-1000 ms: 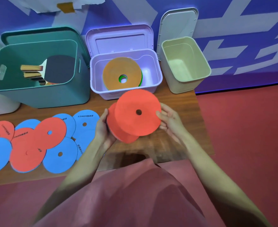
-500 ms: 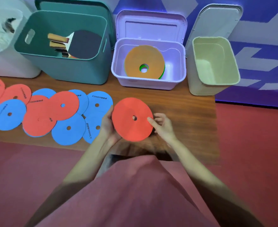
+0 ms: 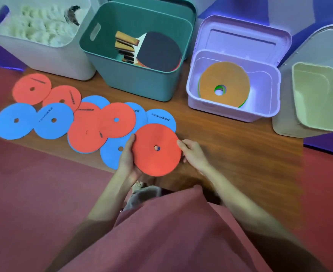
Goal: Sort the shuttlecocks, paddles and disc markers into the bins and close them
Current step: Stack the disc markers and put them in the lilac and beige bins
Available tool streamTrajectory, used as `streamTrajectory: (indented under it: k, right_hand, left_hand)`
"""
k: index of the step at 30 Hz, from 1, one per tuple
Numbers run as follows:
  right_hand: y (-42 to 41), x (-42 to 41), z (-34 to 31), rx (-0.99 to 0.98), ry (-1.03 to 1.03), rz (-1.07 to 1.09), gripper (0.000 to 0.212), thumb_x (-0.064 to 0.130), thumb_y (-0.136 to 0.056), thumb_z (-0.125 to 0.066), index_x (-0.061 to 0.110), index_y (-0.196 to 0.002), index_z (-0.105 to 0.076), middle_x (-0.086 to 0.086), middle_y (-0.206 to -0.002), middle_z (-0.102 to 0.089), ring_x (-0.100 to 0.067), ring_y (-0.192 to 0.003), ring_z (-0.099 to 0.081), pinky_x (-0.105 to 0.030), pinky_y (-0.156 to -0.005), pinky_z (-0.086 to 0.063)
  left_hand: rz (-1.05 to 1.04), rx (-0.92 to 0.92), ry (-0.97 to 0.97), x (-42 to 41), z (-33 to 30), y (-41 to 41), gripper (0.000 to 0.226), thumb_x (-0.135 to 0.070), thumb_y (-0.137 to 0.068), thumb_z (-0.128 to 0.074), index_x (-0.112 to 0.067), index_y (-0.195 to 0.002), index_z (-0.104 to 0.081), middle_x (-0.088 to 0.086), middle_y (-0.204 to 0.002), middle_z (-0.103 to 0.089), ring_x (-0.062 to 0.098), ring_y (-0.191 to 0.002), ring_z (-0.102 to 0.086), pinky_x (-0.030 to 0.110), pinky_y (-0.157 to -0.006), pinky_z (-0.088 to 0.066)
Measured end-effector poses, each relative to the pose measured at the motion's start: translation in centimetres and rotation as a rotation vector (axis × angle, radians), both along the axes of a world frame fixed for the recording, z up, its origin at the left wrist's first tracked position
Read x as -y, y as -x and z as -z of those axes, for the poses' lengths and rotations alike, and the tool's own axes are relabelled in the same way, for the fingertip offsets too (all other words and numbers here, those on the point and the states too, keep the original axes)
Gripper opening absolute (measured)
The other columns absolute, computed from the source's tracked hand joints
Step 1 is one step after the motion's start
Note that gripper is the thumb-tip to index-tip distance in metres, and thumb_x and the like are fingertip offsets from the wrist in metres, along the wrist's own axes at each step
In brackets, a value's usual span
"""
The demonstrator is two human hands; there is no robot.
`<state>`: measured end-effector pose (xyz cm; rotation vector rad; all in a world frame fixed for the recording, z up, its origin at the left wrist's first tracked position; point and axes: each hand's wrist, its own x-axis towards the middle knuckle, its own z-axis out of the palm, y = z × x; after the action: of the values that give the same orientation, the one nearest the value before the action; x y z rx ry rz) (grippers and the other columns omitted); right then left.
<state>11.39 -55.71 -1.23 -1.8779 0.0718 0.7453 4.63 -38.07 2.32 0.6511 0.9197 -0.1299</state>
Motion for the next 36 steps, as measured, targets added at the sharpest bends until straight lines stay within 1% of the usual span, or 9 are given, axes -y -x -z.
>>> streamTrajectory:
  k: [3, 6, 9, 11, 21, 26, 30, 33, 36]
  right_hand:
    - [-1.9, -5.5, 0.8, 0.004, 0.064, 0.014, 0.020, 0.015, -0.098, -0.045, 0.002, -0.090, -0.058, -0.007, -0.067, -0.056, -0.006, -0.050, -0.053, -0.013, -0.043, -0.038]
    - [-4.4, -10.9, 2.3, 0.041, 0.176, -0.012, 0.006, 0.009, -0.092, -0.050, 0.008, -0.093, -0.056, -0.010, -0.080, -0.059, -0.017, -0.064, -0.057, -0.022, -0.052, -0.041]
    - [-6.3, -16.1, 3.3, 0.063, 0.307, -0.069, 0.031, 0.017, -0.090, -0.057, 0.005, -0.118, -0.053, -0.016, -0.105, -0.060, -0.025, -0.088, -0.058, -0.034, -0.078, -0.049]
    - [-7.0, -18.9, 3.5, 0.087, 0.434, -0.114, 0.044, 0.025, -0.090, -0.057, 0.004, -0.127, -0.046, -0.017, -0.124, -0.051, -0.030, -0.116, -0.048, -0.042, -0.098, -0.039]
    - [-7.5, -24.1, 5.0, -0.006, 0.706, 0.027, 0.077, 0.028, -0.070, -0.082, -0.002, -0.126, -0.039, -0.020, -0.132, -0.033, -0.034, -0.126, -0.034, -0.036, -0.093, -0.041]
    - [-8.3, -23.9, 4.9, -0.008, 0.526, 0.046, 0.046, 0.006, -0.078, -0.065, -0.002, -0.116, -0.039, 0.001, -0.083, -0.043, -0.023, -0.089, -0.050, -0.032, -0.070, -0.042]
    - [-9.0, -23.4, 4.3, 0.102, 0.481, -0.170, 0.010, 0.006, -0.083, -0.048, 0.003, -0.090, -0.055, -0.009, -0.086, -0.054, -0.026, -0.083, -0.057, -0.037, -0.072, -0.048]
    - [-8.6, -23.1, 1.1, 0.392, 0.286, -0.173, 0.025, 0.001, -0.091, -0.041, 0.005, -0.110, -0.057, -0.001, -0.097, -0.058, -0.013, -0.089, -0.053, -0.027, -0.082, -0.042]
    - [-7.7, -23.9, -2.7, 0.499, -0.044, -0.024, 0.020, 0.006, -0.093, -0.041, 0.015, -0.106, -0.053, 0.005, -0.088, -0.059, -0.005, -0.069, -0.051, -0.022, -0.065, -0.041]
  left_hand:
    - [-0.056, -0.020, -0.058, -5.8, 0.0, 0.9, 0.033, -0.043, -0.093, -0.052, -0.021, -0.114, -0.064, 0.003, -0.108, -0.072, 0.018, -0.092, -0.070, 0.039, -0.083, -0.052]
    - [-0.110, -0.054, -0.096, -12.0, 0.2, 2.2, 0.039, -0.045, -0.091, -0.054, -0.022, -0.122, -0.061, 0.004, -0.116, -0.070, 0.022, -0.105, -0.066, 0.044, -0.090, -0.051]
    - [-0.165, -0.065, -0.135, -17.3, 0.0, 3.2, 0.035, -0.045, -0.092, -0.052, -0.026, -0.120, -0.061, -0.001, -0.107, -0.072, 0.021, -0.102, -0.066, 0.044, -0.087, -0.051]
    - [-0.191, -0.064, -0.146, -20.0, -0.2, 3.4, 0.033, -0.045, -0.093, -0.051, -0.026, -0.117, -0.063, -0.002, -0.106, -0.073, 0.020, -0.102, -0.065, 0.045, -0.089, -0.050]
    - [-0.187, -0.044, -0.130, -25.5, 0.5, 2.0, 0.029, -0.042, -0.095, -0.049, -0.023, -0.110, -0.065, 0.001, -0.108, -0.072, 0.021, -0.102, -0.066, 0.043, -0.089, -0.051]
    - [-0.184, -0.038, -0.112, -26.9, 1.2, 2.0, 0.034, -0.043, -0.093, -0.052, -0.022, -0.117, -0.064, 0.005, -0.123, -0.066, 0.025, -0.114, -0.062, 0.047, -0.097, -0.048]
    - [-0.185, -0.028, -0.108, -27.8, 1.4, 2.1, 0.034, -0.043, -0.093, -0.052, -0.021, -0.115, -0.065, 0.004, -0.119, -0.068, 0.024, -0.111, -0.063, 0.045, -0.093, -0.050]
    - [-0.188, -0.022, -0.103, -28.4, 1.5, 2.2, 0.032, -0.043, -0.094, -0.051, -0.021, -0.112, -0.066, 0.004, -0.117, -0.069, 0.024, -0.109, -0.064, 0.045, -0.093, -0.050]
    - [-0.191, -0.018, -0.083, -28.5, 1.6, 2.3, 0.033, -0.043, -0.093, -0.052, -0.022, -0.114, -0.065, 0.004, -0.117, -0.069, 0.025, -0.109, -0.064, 0.046, -0.092, -0.051]
